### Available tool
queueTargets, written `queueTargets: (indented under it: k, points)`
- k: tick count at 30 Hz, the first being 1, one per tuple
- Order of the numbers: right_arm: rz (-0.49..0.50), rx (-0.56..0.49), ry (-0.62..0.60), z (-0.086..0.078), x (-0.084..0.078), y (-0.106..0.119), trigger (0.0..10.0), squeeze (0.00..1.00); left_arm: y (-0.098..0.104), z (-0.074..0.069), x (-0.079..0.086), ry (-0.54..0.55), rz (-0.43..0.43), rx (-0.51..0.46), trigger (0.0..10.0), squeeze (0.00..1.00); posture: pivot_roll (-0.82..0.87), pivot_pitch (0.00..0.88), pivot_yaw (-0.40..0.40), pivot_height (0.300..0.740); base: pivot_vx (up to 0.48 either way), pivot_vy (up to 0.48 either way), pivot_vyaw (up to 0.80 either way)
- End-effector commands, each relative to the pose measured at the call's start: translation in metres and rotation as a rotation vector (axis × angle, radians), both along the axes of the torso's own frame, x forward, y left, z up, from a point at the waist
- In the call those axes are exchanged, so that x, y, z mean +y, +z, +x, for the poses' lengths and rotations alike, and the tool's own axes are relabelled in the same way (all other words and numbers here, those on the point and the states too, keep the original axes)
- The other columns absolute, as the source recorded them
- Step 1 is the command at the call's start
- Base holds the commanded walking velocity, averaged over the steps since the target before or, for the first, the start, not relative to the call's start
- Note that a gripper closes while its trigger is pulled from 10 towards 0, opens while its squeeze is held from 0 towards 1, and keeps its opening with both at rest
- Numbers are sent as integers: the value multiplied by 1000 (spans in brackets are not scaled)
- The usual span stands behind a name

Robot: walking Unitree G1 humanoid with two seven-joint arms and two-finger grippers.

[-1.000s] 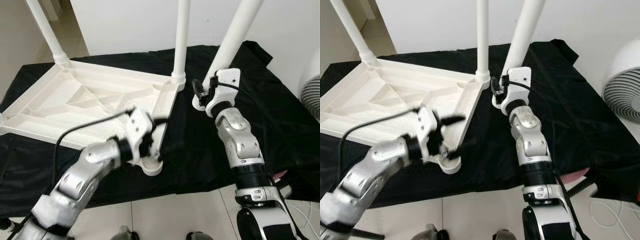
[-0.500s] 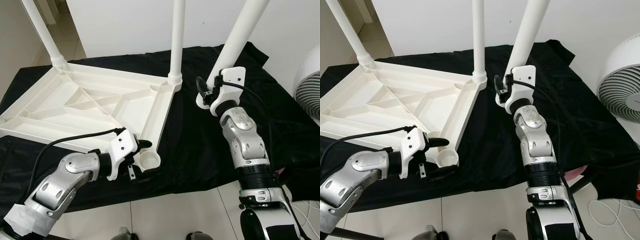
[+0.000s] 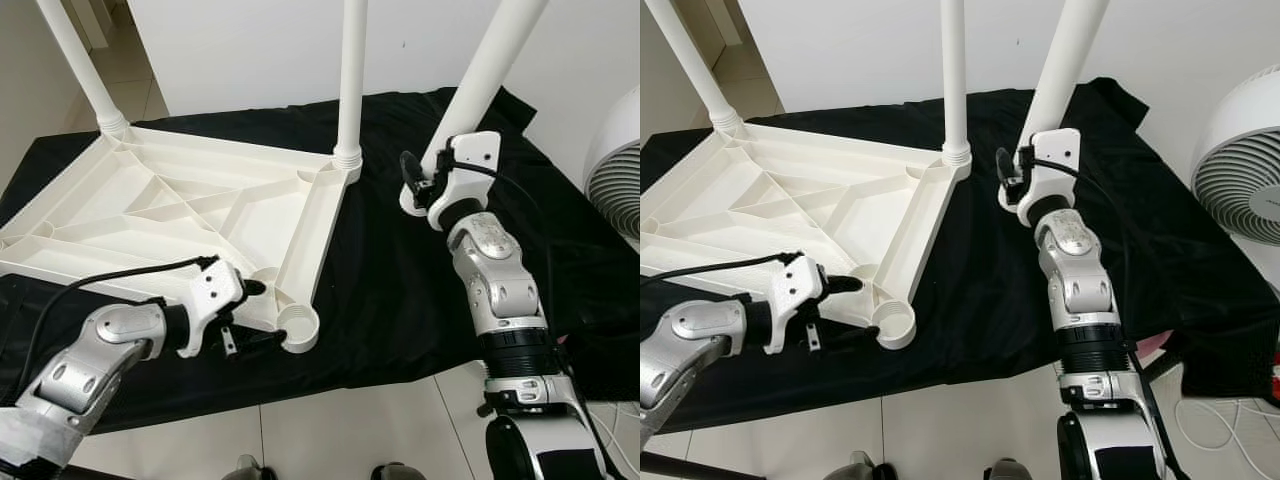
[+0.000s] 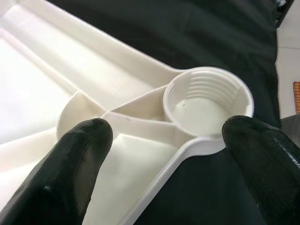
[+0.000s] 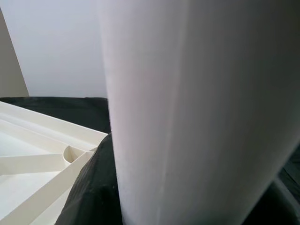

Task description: Building children table

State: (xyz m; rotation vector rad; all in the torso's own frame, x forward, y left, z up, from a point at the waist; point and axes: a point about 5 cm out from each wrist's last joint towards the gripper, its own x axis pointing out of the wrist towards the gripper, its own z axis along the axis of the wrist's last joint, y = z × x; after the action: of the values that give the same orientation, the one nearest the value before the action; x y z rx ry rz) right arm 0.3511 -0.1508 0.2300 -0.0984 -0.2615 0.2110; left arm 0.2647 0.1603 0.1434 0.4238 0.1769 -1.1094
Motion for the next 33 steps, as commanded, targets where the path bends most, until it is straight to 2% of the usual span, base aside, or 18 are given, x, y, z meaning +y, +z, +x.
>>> queueTargets:
  k: [1,8,9,14,29,30,32,33]
  points:
    - [-1,-27,16,-3,3,4,10000,0,-2,-2,7,-69,58,17,10000,0,-87,71,89,740,0,0,0]
    - [-4,-31,17,-2,3,5,10000,0,-7,1,9,-71,105,7,10000,0,-91,64,88,740,0,0,0]
    - [-5,-32,19,-2,3,5,10000,0,-10,1,9,-81,135,1,10000,0,-91,64,88,740,0,0,0]
    - [-9,-36,24,-2,5,6,10000,0,-17,1,9,-93,178,-8,10000,0,-94,57,89,740,0,0,0]
    - [-19,-39,18,-3,4,6,10000,0,-19,8,-1,-105,143,-15,10000,0,-102,64,95,740,0,0,0]
    - [-19,-39,17,-3,4,6,10000,0,-19,9,-1,-106,141,-17,7804,0,-105,64,96,740,0,0,0]
    - [-20,-40,17,-3,4,6,10000,0,-19,9,-2,-106,139,-18,7804,0,-105,64,96,740,0,0,0]
    - [-20,-41,16,-3,4,6,10000,0,-19,9,-3,-105,134,-20,6863,0,-107,65,98,740,0,0,0]
